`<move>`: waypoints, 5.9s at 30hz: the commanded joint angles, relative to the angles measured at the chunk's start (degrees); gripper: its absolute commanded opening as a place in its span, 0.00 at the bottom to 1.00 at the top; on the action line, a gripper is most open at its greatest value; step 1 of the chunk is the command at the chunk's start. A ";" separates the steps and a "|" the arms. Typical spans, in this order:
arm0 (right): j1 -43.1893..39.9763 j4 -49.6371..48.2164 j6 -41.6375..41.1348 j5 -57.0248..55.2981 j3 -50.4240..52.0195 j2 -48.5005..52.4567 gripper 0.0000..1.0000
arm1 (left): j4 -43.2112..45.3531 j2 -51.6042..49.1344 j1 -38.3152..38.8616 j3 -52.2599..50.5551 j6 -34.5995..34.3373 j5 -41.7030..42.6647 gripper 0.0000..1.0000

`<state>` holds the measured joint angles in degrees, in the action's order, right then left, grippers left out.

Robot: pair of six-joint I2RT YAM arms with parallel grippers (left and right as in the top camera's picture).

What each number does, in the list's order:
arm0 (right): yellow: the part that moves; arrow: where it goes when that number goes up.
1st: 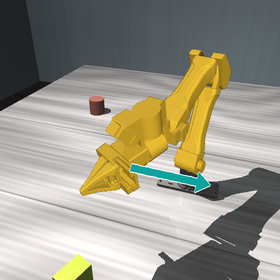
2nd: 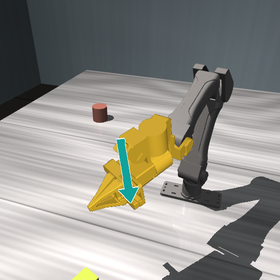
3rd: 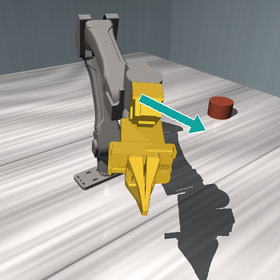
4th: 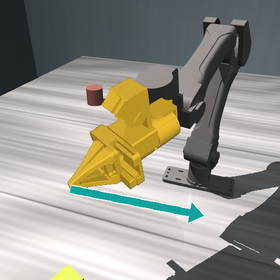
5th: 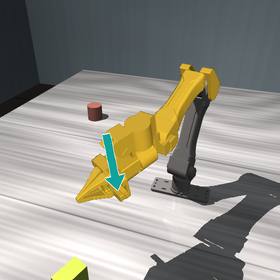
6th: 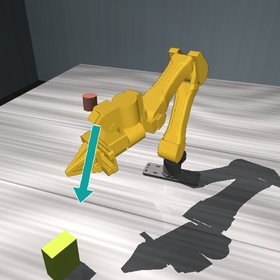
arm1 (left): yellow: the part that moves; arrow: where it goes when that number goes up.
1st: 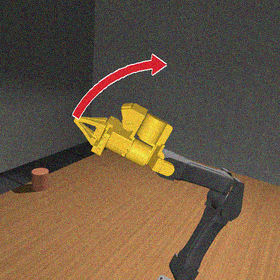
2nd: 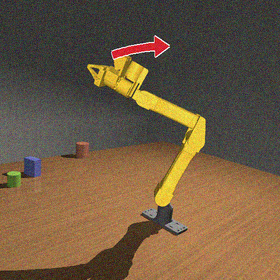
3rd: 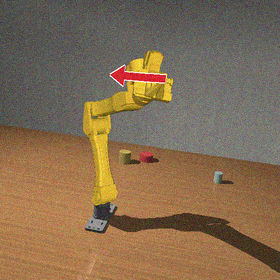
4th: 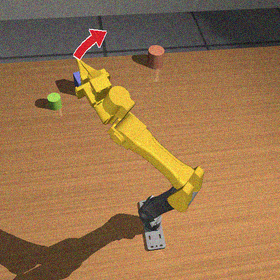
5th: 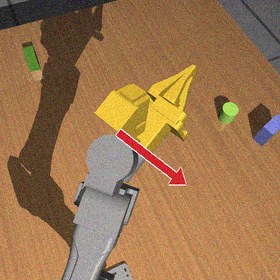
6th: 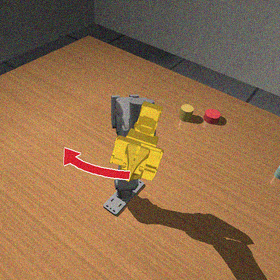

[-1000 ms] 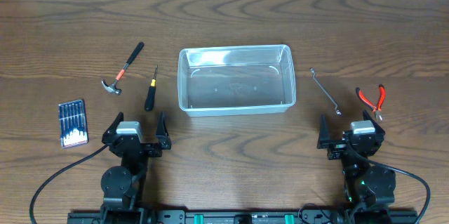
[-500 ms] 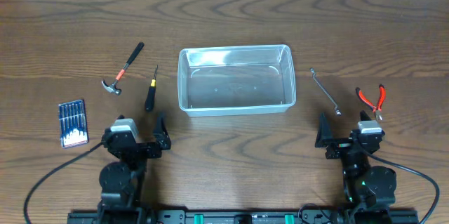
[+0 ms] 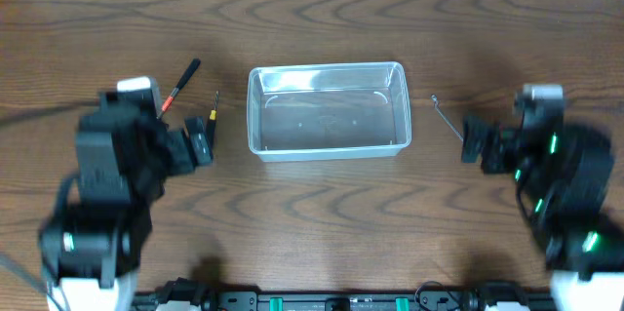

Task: Pack container
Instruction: 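Move the right gripper to the silver wrench and grasp it, then lift the wrench with the right gripper and drop it into the container, then move the right gripper to the red pliers and grasp them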

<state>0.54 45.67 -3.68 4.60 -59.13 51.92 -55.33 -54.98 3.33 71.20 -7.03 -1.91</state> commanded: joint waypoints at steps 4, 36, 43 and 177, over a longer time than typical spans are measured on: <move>-0.70 25.64 6.91 1.40 -30.47 23.52 0.99 | -7.15 -8.85 -0.92 5.75 0.90 -0.26 0.98; -0.90 5.55 27.15 -5.20 -9.38 54.86 0.99 | -10.62 -11.15 -0.92 5.75 0.79 -0.31 0.98; -0.90 -2.97 31.10 -4.76 -5.73 54.86 0.99 | -10.64 -11.15 -0.92 5.75 0.79 -0.28 0.98; -6.29 32.57 4.44 -7.72 -54.49 48.98 0.99 | -10.62 -11.15 -0.92 5.75 0.79 -0.28 0.98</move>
<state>-1.89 74.87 5.65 -2.04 -115.04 98.41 -65.78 -66.13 2.72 75.85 -7.03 -1.91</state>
